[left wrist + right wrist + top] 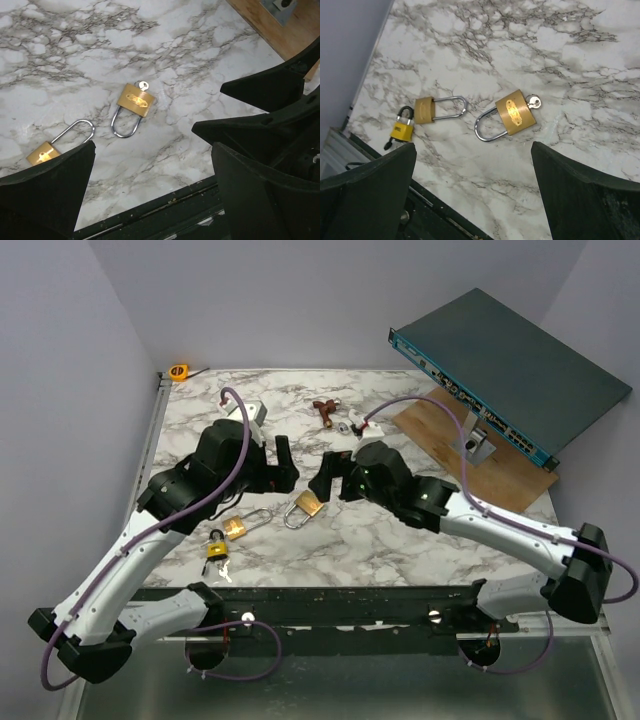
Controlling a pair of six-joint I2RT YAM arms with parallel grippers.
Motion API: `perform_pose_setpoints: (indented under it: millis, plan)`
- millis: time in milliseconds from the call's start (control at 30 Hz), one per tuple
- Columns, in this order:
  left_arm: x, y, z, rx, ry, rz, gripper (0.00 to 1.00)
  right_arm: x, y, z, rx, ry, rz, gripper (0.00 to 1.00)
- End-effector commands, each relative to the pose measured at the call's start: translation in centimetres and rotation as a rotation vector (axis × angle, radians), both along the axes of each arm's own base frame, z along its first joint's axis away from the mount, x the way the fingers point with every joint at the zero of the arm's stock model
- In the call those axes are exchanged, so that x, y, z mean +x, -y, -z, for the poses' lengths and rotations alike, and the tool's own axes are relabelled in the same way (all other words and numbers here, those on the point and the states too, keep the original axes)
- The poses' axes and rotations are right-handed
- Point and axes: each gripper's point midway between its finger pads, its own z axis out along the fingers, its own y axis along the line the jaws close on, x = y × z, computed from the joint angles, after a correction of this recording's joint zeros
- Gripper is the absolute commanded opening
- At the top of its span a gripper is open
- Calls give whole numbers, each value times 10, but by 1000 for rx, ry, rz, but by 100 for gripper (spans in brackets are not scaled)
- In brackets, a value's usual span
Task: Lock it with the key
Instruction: Pick up the lock from the center of the board.
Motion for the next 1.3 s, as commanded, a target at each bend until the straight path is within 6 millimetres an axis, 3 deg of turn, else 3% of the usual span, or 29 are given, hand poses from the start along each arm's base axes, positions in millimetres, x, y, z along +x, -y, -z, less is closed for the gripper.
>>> perform_pose_setpoints:
  millis: [0,133,267,400,567,800,1000,1133,1267]
  plan:
    - [-3,-32,19,32,-43,-93,99,7,-28,48,-110,16,-132,100]
    - [-8,-47,39,-9,-109,-143,99,11,-47,115,-279,-42,-246,100]
    - [-20,-54,62,-31,-153,-159,99,22,-52,156,-369,-38,-261,100]
    - [-29,-58,77,-35,-181,-163,99,35,-58,174,-442,-16,-273,96]
    - [-32,-57,80,-44,-194,-150,99,46,-58,191,-502,-15,-242,94]
    - [-32,-50,76,-69,-191,-119,99,45,-45,221,-587,-49,-236,88]
    - [-33,-48,82,-83,-211,-122,99,47,-45,230,-598,-47,-230,82]
    - [-33,-49,93,-88,-244,-153,99,46,-50,230,-582,-54,-246,63]
    - [-33,-46,103,-124,-278,-173,99,45,-52,231,-563,-78,-222,24]
